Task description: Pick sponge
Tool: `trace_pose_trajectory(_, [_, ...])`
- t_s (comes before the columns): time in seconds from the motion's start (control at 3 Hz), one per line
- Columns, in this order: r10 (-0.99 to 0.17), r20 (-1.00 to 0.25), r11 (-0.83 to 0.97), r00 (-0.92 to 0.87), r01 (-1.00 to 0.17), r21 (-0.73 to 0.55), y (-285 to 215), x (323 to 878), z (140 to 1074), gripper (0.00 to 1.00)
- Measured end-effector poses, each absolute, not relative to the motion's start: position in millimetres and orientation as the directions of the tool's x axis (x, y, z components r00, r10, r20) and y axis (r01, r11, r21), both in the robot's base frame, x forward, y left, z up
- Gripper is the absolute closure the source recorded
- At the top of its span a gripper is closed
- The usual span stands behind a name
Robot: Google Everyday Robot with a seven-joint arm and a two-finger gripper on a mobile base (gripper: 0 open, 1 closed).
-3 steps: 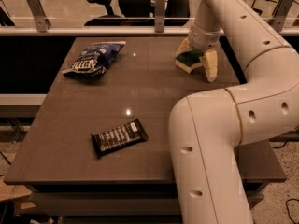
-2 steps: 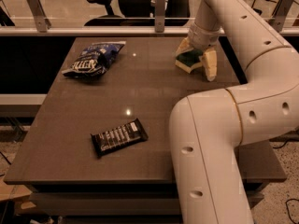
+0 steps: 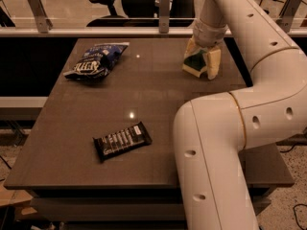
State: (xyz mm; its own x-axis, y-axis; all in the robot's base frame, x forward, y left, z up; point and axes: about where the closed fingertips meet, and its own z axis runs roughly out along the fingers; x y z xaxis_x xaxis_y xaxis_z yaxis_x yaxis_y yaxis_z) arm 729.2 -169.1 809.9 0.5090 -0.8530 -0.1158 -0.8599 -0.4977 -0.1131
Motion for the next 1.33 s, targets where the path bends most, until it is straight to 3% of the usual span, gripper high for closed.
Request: trace_pose_trajectory(1.33, [-0.854,-0.115,-0.496,0.507,-0.861,-0.113,-169.9,727.9,812.7,0.87])
